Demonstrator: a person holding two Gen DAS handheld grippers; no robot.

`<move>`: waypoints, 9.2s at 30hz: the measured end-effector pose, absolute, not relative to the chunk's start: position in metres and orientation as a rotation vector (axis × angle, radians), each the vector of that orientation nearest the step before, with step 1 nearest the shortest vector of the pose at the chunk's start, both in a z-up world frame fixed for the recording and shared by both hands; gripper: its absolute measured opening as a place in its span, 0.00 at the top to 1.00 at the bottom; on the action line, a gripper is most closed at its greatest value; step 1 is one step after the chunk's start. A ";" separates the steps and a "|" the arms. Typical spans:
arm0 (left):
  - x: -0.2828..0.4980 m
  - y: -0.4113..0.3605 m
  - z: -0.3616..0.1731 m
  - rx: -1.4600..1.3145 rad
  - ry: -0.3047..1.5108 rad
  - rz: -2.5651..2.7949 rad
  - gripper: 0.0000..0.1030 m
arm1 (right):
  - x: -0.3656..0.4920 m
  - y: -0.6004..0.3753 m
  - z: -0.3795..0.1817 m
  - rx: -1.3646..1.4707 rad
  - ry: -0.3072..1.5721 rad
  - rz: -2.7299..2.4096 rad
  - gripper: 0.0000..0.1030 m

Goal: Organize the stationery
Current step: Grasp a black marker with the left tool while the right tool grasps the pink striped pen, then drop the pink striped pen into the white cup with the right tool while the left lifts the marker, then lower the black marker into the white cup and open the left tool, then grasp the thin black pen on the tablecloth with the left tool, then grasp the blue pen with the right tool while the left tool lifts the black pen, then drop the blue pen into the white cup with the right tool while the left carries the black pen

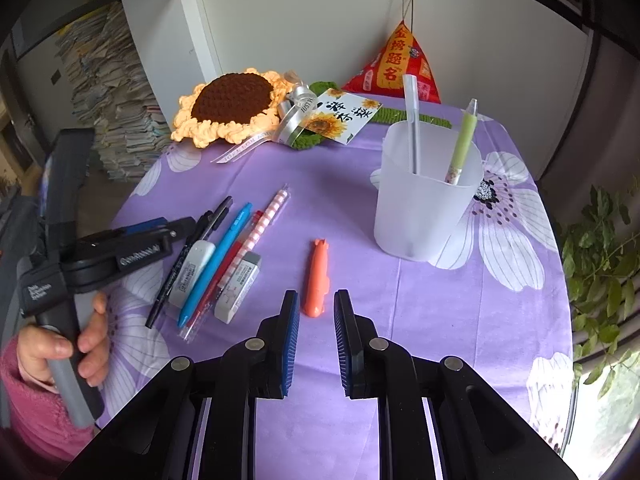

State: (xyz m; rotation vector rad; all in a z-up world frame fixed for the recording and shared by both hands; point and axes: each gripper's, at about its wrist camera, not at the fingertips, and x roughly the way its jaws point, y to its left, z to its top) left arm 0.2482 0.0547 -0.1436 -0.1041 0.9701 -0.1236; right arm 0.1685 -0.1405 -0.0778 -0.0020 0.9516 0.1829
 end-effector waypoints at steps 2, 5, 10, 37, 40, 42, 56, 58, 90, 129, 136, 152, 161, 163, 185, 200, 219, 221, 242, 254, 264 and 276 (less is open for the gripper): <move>0.250 0.054 -0.145 -0.094 0.966 -0.123 0.64 | 0.170 -0.139 -0.078 -0.005 0.955 0.177 0.84; 0.253 0.049 -0.145 -0.047 0.956 -0.120 0.64 | 0.174 -0.134 -0.080 -0.014 0.965 0.170 0.84; 0.255 0.047 -0.145 -0.020 0.951 -0.127 0.65 | 0.187 -0.120 -0.085 -0.045 0.979 0.176 0.84; 0.247 0.088 -0.147 -0.188 0.892 -0.226 0.88 | 0.323 -0.070 -0.121 0.035 1.178 0.007 0.84; 0.247 0.087 -0.148 -0.184 0.890 -0.225 0.88 | 0.326 -0.073 -0.127 0.078 1.202 0.010 0.71; 0.247 0.087 -0.148 -0.182 0.889 -0.225 0.88 | 0.327 -0.075 -0.130 0.105 1.209 0.017 0.70; 0.247 0.093 -0.148 -0.212 0.893 -0.227 0.88 | 0.284 -0.080 -0.075 0.108 1.028 0.137 0.85; 0.245 0.094 -0.145 -0.209 0.889 -0.207 0.88 | 0.271 -0.084 -0.061 0.102 0.990 0.157 0.85; 0.197 0.057 -0.005 -0.168 0.570 -0.277 0.89 | 0.193 -0.195 0.065 0.118 0.548 -0.005 0.90; 0.209 -0.044 0.040 -0.094 0.548 -0.426 0.89 | 0.177 -0.268 -0.007 0.334 0.633 0.033 0.55; 0.230 -0.097 0.042 -0.042 0.538 -0.480 0.89 | 0.148 -0.292 -0.015 0.330 0.637 -0.020 0.55; 0.262 -0.150 -0.021 0.097 0.673 -0.470 0.89 | 0.140 -0.321 -0.030 0.388 0.668 -0.031 0.55; 0.263 -0.156 -0.037 0.134 0.737 -0.471 0.89 | 0.143 -0.315 -0.037 0.384 0.695 -0.008 0.55; 0.262 -0.155 -0.036 0.132 0.737 -0.477 0.86 | 0.143 -0.313 -0.036 0.380 0.696 -0.005 0.55; 0.228 0.035 -0.046 -0.103 0.752 -0.154 0.54 | 0.154 -0.234 -0.025 0.229 0.725 0.130 0.55; 0.269 0.025 -0.137 0.015 0.983 -0.150 0.65 | 0.168 -0.172 -0.043 0.117 0.826 0.179 0.55; 0.226 0.084 -0.102 -0.163 0.866 -0.164 0.92 | 0.230 -0.104 -0.068 0.042 0.947 0.294 0.55; 0.220 0.089 -0.094 -0.178 0.852 -0.163 0.92 | 0.248 -0.090 -0.076 0.059 0.999 0.338 0.55; 0.212 0.095 -0.087 -0.185 0.840 -0.169 0.92 | 0.304 -0.050 -0.123 0.055 1.194 0.345 0.68; 0.210 0.096 -0.085 -0.188 0.850 -0.161 0.92 | 0.293 -0.044 -0.124 0.028 1.210 0.340 0.93; 0.206 0.081 -0.075 -0.172 0.833 -0.198 0.92 | 0.251 -0.077 -0.063 0.076 1.029 0.370 0.94; 0.199 0.022 -0.043 -0.115 0.766 -0.328 0.91 | 0.212 -0.156 0.014 0.176 0.794 0.282 0.94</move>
